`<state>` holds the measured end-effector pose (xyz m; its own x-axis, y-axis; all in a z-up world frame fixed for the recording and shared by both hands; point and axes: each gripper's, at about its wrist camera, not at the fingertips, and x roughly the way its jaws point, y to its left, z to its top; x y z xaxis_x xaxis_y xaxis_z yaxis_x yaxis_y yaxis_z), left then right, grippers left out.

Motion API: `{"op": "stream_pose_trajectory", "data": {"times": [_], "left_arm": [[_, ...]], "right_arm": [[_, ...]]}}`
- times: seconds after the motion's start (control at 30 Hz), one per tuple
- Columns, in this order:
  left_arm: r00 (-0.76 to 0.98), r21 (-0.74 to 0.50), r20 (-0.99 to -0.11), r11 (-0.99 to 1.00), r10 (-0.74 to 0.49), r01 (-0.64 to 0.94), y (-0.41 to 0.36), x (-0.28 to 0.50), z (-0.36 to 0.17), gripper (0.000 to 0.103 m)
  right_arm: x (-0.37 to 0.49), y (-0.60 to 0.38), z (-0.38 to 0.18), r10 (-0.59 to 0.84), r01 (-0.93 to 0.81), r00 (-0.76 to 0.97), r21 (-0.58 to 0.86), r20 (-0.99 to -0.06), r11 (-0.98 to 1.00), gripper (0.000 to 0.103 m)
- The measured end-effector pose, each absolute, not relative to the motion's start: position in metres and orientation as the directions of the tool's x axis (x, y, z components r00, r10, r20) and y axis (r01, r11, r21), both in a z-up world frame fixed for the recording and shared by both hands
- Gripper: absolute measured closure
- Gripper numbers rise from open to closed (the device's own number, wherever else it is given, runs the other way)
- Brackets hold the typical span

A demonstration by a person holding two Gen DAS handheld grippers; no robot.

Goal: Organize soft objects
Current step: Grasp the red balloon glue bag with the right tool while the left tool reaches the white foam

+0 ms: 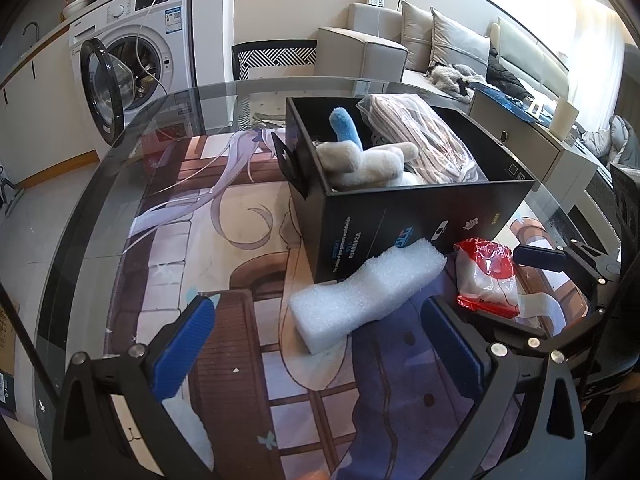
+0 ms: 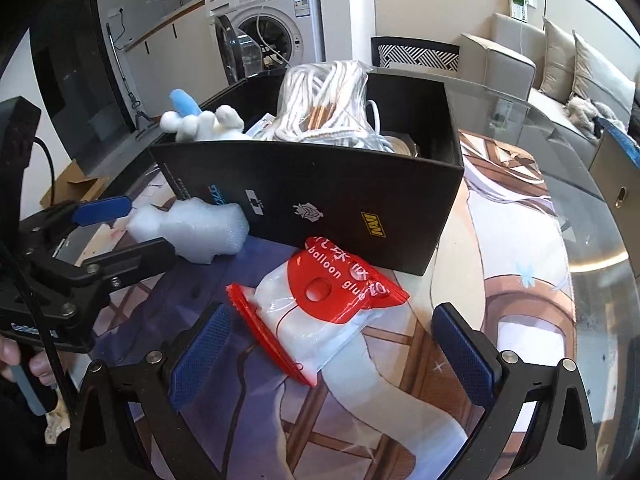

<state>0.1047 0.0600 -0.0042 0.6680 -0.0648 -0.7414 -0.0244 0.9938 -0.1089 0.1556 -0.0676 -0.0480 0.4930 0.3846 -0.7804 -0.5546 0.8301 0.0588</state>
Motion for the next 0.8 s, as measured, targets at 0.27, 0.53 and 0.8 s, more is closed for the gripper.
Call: {"op": "stream_pose_trajectory", "data": {"times": [0.27,0.53,0.8], "left_arm": [[0.669,-0.109,-0.740,0.994,-0.069,-0.017,0.060,0.104,-0.004,0.000],[0.672,-0.103,-0.737,0.995,-0.069,-0.011,0.058,0.104,-0.002,0.000],[0.674,-0.124,-0.734,0.992,-0.085,-0.010,0.058,0.102,0.001,0.000]], "right_arm": [[0.157,-0.067,-0.045,0.397,-0.555,0.514,0.058,-0.761,0.830,0.007],[0.150,-0.069,-0.043,0.434,-0.585,0.492,0.083,-0.755,0.807,0.034],[0.141,-0.080,-0.029,0.462,-0.623,0.497,0.068,-0.735,0.779,0.041]]}}
